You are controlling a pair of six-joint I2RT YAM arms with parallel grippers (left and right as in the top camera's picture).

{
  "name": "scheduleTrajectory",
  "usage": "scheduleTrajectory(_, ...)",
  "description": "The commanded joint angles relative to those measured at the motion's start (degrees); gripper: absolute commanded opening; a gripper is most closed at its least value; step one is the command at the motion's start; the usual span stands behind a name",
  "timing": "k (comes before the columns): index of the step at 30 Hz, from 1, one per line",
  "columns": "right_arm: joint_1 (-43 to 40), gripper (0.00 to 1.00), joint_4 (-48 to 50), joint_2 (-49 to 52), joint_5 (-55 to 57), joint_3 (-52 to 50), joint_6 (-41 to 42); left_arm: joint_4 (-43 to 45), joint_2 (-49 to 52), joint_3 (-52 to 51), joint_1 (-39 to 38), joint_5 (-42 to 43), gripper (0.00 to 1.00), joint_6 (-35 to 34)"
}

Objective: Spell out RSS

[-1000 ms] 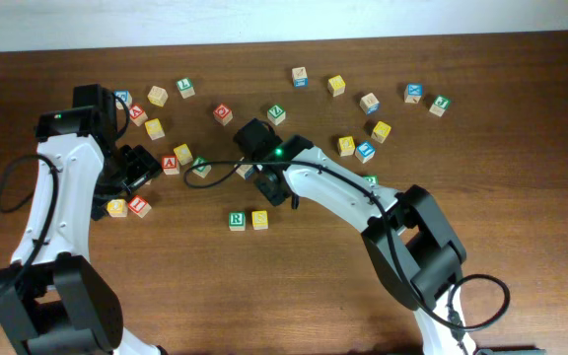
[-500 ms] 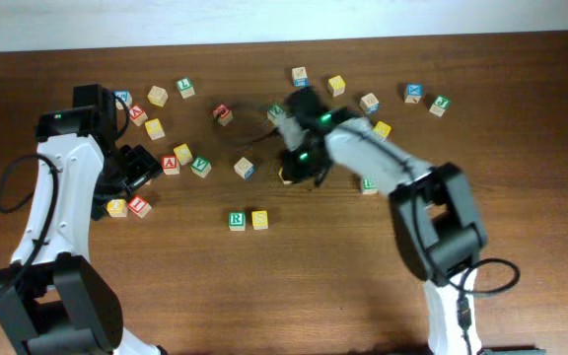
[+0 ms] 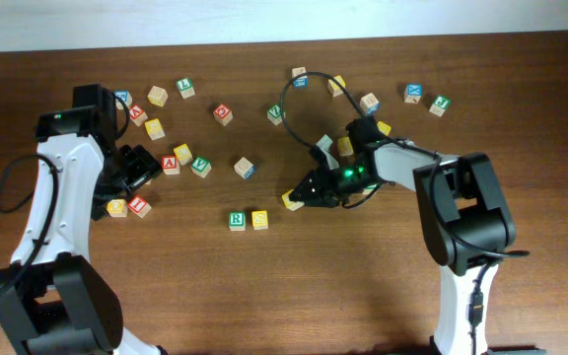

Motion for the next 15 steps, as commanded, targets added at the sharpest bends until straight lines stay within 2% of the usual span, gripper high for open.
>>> scheduleTrajectory(1,-2.56,0.41,-2.78,0.55,12.61,-0.96,1.29,-0.09,-1.03,0.48,0.11,-0.04,0.99,-0.15)
scheduleTrajectory(3,-3.39,0.46,-4.63,0.55,15.41,-0.33,1.25,-0.09,-1.03,0.48,0.11,-0.04,0.99,-0.15)
scheduleTrajectory(10,-3.63,0.46,-18.18,-2.89,25.79,7.06,-2.89,-0.09,-1.03,0.48,0.11,-0.04,0.99,-0.17)
scheduleTrajectory(12,-2.16,0.46,-24.09,-5.95,31.67,10.73,-2.89,-0.09,-1.03,0.48,0.11,-0.04,0.99,-0.15)
scheduleTrajectory(15,3.10,0.46,-26.88,-11.47,42.64,11.74,-2.40,-0.09,-1.03,0.48,0.11,-0.04,0.99,-0.15)
